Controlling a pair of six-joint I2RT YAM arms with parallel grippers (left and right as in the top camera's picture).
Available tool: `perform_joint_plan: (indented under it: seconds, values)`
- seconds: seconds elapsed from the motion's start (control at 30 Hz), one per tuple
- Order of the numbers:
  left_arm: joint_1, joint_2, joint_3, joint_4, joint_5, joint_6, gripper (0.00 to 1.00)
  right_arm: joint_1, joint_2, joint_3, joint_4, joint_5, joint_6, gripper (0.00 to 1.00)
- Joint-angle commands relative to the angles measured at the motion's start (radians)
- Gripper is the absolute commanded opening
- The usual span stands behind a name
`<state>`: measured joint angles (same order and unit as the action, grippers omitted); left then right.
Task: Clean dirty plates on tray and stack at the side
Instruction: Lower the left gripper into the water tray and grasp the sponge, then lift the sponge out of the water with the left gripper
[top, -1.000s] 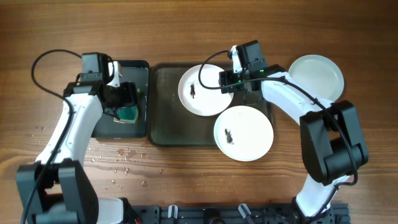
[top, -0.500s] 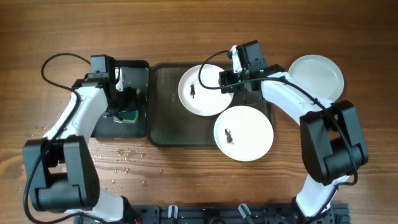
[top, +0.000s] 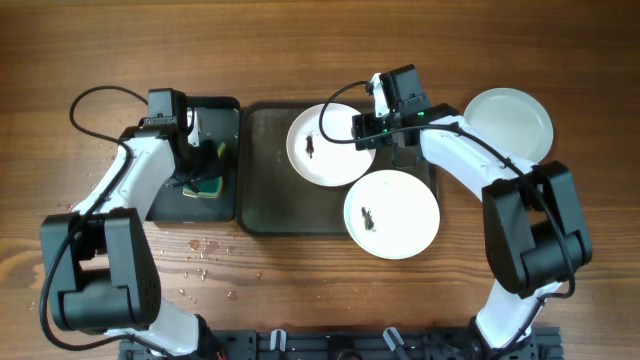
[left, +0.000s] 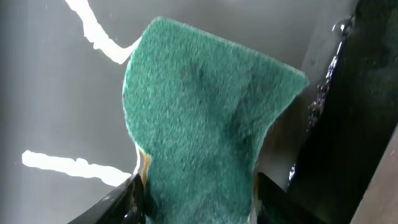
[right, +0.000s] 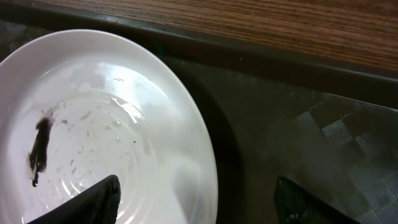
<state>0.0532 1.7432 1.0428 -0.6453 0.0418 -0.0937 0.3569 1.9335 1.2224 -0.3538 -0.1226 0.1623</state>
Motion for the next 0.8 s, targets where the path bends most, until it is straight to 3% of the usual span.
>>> perform_joint_plan:
  seconds: [0.0, 0.27, 0.4, 0.57, 0.63, 0.77]
  values:
    - [-0.001, 0.014, -0.039, 0.035, -0.01, 0.003, 0.54, 0.004, -0.009, 0.01, 0.002, -0.008, -0.003, 0.8]
    - [-0.001, 0.014, -0.061, 0.058, -0.01, 0.003, 0.43, 0.004, -0.009, 0.01, 0.002, -0.008, -0.003, 0.8]
    - [-0.001, 0.019, -0.061, 0.059, -0.01, 0.003, 0.48, 0.004, -0.009, 0.01, 0.002, -0.008, -0.003, 0.8]
    - [-0.001, 0.038, -0.061, 0.059, -0.01, 0.003, 0.47, 0.004, -0.009, 0.01, 0.002, -0.008, -0.003, 0.8]
    - [-0.001, 0.043, -0.061, 0.059, -0.01, 0.003, 0.42, 0.004, -0.009, 0.01, 0.002, -0.008, -0.003, 0.8]
    - [-0.001, 0.043, -0.061, 0.067, -0.01, 0.004, 0.23, 0.004, -0.009, 0.01, 0.002, -0.008, -0.003, 0.8]
